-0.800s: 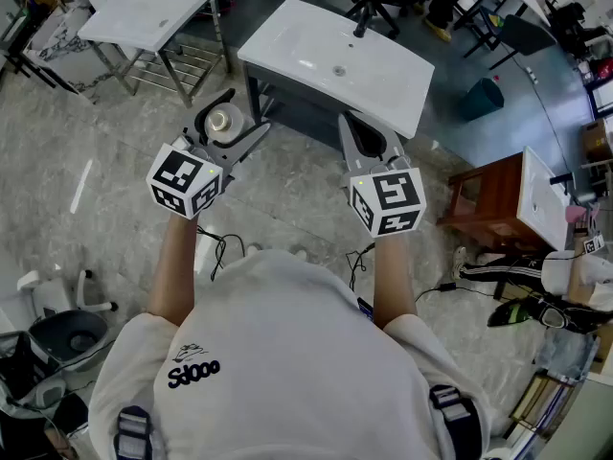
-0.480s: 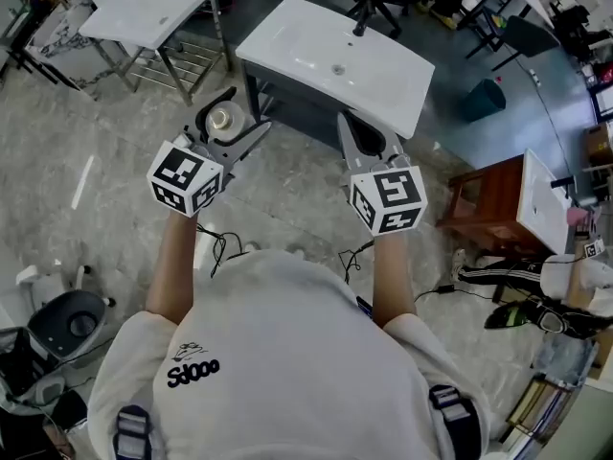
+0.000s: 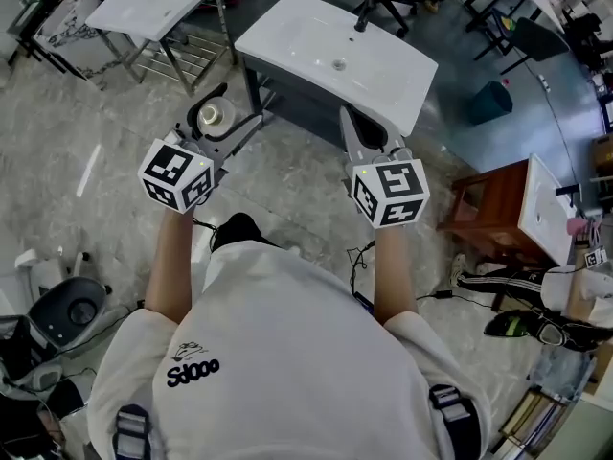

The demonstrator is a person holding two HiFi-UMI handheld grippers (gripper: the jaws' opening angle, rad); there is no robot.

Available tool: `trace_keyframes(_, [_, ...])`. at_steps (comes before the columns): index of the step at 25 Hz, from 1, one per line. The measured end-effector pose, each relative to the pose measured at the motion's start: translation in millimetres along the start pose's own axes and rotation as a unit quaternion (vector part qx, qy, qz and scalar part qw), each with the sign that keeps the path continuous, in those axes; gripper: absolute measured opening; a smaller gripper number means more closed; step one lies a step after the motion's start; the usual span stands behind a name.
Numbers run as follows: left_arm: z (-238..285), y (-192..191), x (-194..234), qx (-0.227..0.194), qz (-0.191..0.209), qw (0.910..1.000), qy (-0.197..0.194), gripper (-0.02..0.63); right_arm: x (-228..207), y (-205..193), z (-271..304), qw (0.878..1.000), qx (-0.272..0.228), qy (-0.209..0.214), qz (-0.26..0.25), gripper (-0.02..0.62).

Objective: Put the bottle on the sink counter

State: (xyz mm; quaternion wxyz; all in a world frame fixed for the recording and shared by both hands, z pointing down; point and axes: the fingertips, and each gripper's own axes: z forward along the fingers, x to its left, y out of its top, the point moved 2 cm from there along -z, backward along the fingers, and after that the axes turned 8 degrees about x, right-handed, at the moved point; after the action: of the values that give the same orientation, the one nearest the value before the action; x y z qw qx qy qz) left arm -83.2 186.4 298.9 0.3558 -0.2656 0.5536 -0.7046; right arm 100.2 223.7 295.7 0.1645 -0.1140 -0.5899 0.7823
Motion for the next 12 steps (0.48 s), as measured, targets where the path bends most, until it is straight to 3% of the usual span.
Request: trace_keyframes(12, [34.6,-3.3,30.8,-0.004,-0.015,0.9999,0.003,0.347,-21.5,-3.3,31.0,1.0,0.002,-0.002,0.02,0.01])
